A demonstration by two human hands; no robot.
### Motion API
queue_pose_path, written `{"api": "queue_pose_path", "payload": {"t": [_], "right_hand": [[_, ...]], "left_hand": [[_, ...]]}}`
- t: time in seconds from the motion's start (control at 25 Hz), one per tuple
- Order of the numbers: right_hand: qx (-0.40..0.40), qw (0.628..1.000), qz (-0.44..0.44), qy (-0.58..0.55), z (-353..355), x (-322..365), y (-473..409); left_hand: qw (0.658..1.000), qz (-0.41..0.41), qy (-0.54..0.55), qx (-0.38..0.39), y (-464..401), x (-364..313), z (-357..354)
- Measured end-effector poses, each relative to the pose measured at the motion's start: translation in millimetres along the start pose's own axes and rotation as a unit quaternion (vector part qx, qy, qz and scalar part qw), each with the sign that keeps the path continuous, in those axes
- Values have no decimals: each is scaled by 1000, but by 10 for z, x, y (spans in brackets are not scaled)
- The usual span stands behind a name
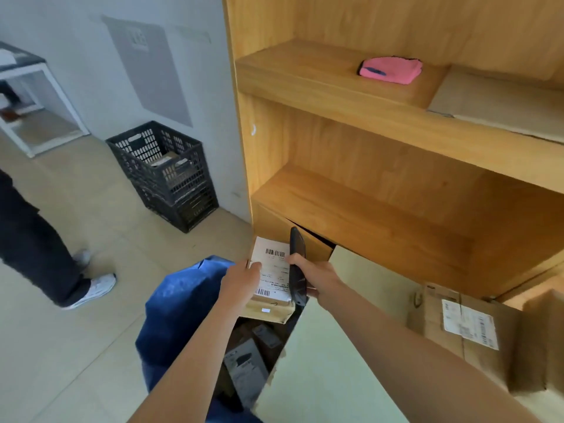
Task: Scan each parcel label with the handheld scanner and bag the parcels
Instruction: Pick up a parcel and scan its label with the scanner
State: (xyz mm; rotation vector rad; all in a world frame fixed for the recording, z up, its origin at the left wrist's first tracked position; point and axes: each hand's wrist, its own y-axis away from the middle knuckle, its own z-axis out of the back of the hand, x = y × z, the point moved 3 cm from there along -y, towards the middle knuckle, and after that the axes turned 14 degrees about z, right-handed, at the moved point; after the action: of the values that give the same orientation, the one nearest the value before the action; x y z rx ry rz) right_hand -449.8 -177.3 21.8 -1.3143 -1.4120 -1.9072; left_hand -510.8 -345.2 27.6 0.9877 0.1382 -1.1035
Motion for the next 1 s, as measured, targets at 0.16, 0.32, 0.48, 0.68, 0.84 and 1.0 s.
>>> {"api": "queue_pose_path", "payload": {"t": [0.16, 0.32, 0.48, 0.68, 0.84, 1.0], "right_hand": [[33, 999, -35, 22, -347, -333, -193], [66, 992, -99, 38, -661, -825, -440], [90, 983, -149, 65, -870, -1335, -720], [45, 979, -162, 115, -956, -1717, -1015], [19, 976, -165, 140, -980, -1855, -1131], [49, 973, -170, 150, -963, -1859, -1094]], "left_hand": [[999, 45, 3, 18, -234, 418, 24], [992, 109, 48, 34, -495, 948, -69], [984, 160, 59, 55, -829, 1365, -250], [985, 165, 38, 24, -1225, 1579, -399], [987, 143, 42, -54, -1370, 1689, -412], [983, 168, 34, -69, -1331, 1673, -520]]}}
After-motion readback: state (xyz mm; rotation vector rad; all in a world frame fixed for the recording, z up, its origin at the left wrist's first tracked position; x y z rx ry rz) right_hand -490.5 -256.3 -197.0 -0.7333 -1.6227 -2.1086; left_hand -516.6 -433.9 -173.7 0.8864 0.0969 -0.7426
